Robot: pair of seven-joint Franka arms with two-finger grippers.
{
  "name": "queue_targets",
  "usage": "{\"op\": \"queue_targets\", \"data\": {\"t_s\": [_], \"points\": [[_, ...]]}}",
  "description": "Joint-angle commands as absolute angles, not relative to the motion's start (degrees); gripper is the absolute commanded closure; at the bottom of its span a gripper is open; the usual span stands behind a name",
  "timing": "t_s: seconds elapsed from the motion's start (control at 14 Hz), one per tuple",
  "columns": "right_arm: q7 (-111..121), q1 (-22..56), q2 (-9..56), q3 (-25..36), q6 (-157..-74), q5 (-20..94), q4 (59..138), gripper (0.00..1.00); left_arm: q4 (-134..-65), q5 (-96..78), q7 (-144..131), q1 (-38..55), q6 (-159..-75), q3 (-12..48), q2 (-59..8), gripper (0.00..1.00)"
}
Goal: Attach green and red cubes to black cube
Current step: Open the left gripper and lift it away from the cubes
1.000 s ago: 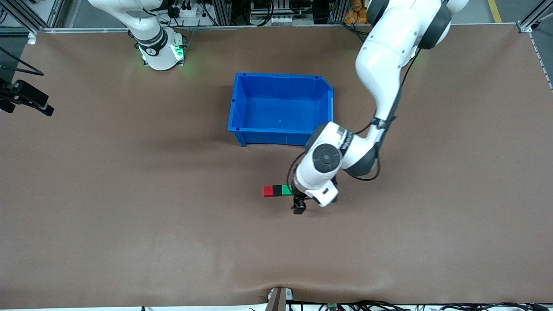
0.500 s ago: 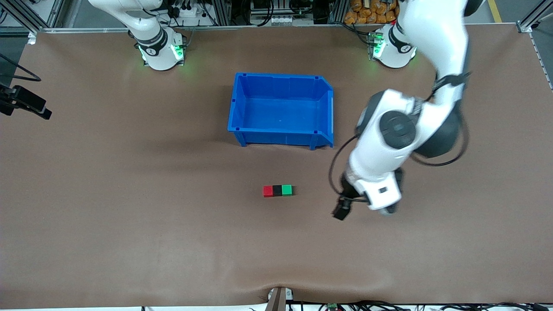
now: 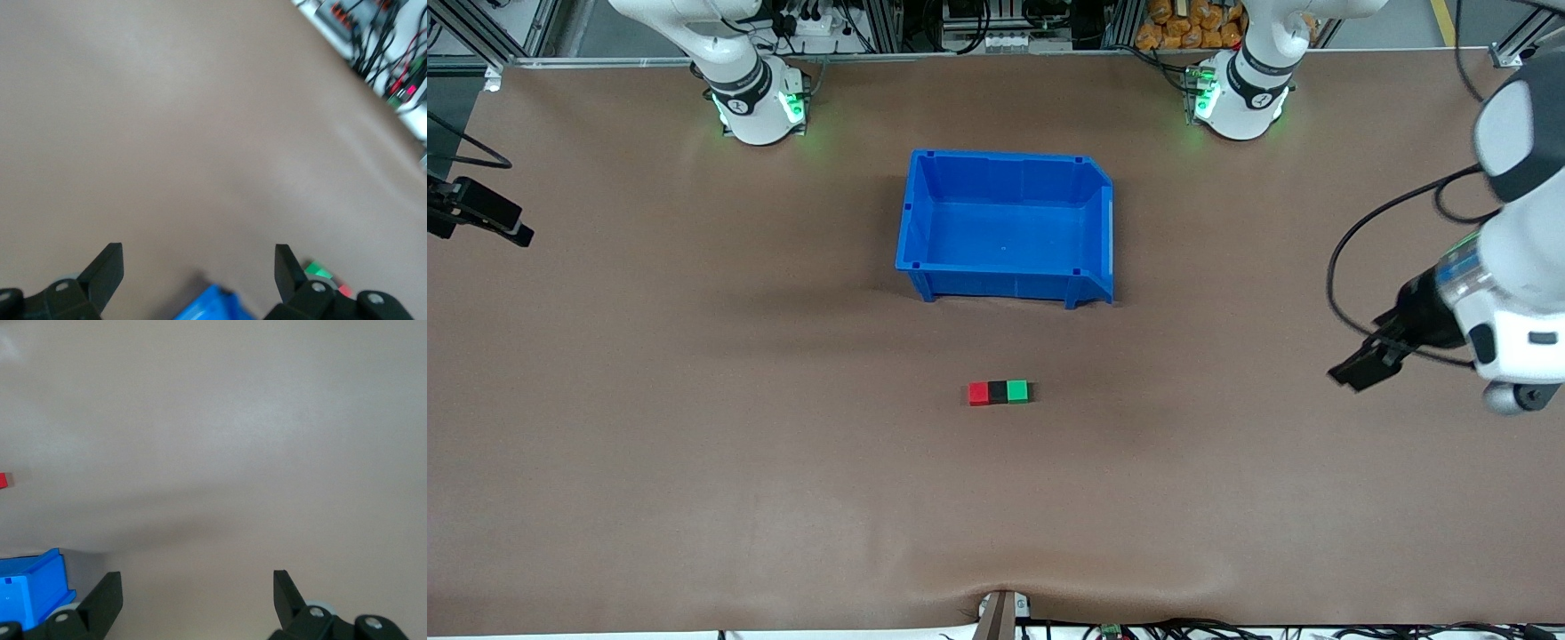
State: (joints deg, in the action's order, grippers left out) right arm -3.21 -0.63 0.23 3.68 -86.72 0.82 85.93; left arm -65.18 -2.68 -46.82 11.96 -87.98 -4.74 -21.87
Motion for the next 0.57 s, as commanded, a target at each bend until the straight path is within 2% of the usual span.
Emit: {"op": "queue_targets", "data": {"t_s": [0.0, 0.36, 0.5], "points": [[-3.96, -0.88, 0.70, 3.34, -85.69, 0.79, 84.64, 0.00, -67.50, -1.76, -39.84, 10.39, -84.91, -4.31, -19.08, 0.00], [-3.52, -0.62, 0.79, 3.34, -85.78, 0.79, 84.55, 0.00, -68.37, -1.76, -32.36, 8.18, -80.60, -4.39, -16.18, 0.00], [-3.52, -0.70, 0.79, 3.34, -85.96, 0.79, 84.55, 0.00, -71.44, -1.76, -27.36, 6.16, -80.51, -4.31, -13.55, 0.00]]}}
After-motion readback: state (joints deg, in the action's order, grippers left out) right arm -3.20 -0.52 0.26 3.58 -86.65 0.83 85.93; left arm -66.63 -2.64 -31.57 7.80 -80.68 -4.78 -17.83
